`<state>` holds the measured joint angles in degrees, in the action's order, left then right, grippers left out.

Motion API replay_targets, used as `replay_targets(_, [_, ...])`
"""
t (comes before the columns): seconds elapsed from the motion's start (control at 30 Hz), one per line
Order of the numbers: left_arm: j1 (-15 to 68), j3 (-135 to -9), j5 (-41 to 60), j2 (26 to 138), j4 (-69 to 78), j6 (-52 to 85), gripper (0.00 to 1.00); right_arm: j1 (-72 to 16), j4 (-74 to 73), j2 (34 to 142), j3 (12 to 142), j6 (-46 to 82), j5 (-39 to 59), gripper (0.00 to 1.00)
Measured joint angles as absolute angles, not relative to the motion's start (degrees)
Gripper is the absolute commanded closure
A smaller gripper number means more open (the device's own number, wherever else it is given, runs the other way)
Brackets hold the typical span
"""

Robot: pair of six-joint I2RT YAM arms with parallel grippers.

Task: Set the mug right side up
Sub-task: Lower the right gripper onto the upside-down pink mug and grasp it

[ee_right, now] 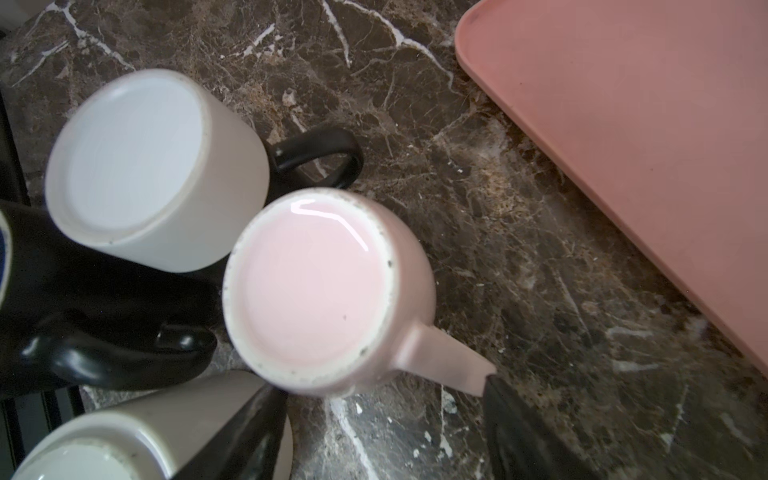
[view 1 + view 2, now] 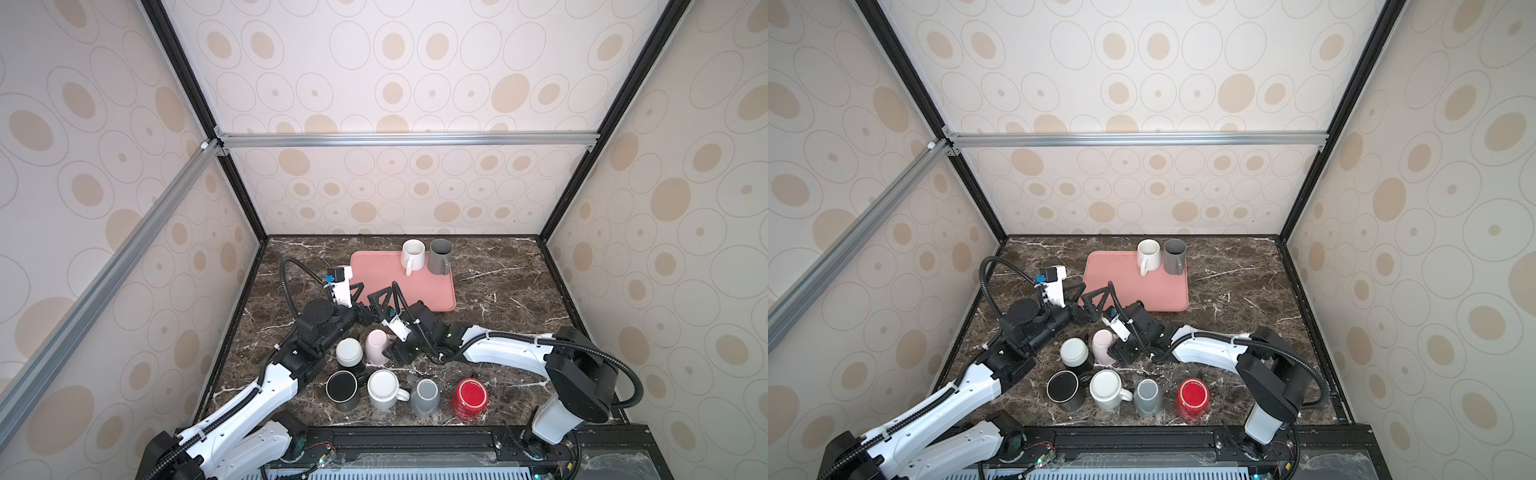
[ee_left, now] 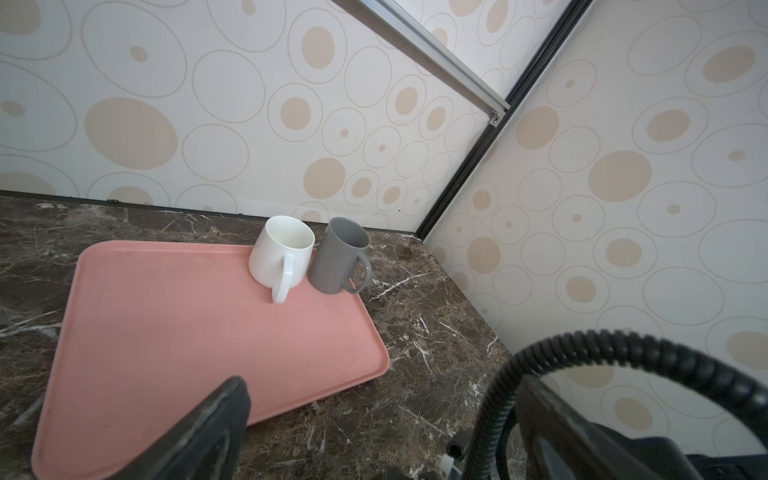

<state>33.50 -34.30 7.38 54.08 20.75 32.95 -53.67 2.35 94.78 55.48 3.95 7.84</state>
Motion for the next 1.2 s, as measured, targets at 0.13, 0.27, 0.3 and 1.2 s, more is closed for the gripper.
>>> replay_targets(0.13, [33.5,-34.3,7.2,54.1,20.2,32.8,0.01,-53.6,1.1,95.1,55.6,3.1,10.7,0.21])
replay_targets(0.27, [33.5,-34.3,7.1,54.0,20.0,32.7,0.01,-53.5,1.1,95.4,56.7,1.9,11.5,0.18])
replay_targets(0.3, [33.5,-34.3,7.1,54.0,20.0,32.7,0.01,-53.4,1.2,95.6,57.0,1.6,11.7,0.18])
replay_targets(1.2, [33.5,-34.3,6.3,53.9,19.5,32.7,0.01,-51.6,3.9,99.0,57.5,1.4,9.4,0.54])
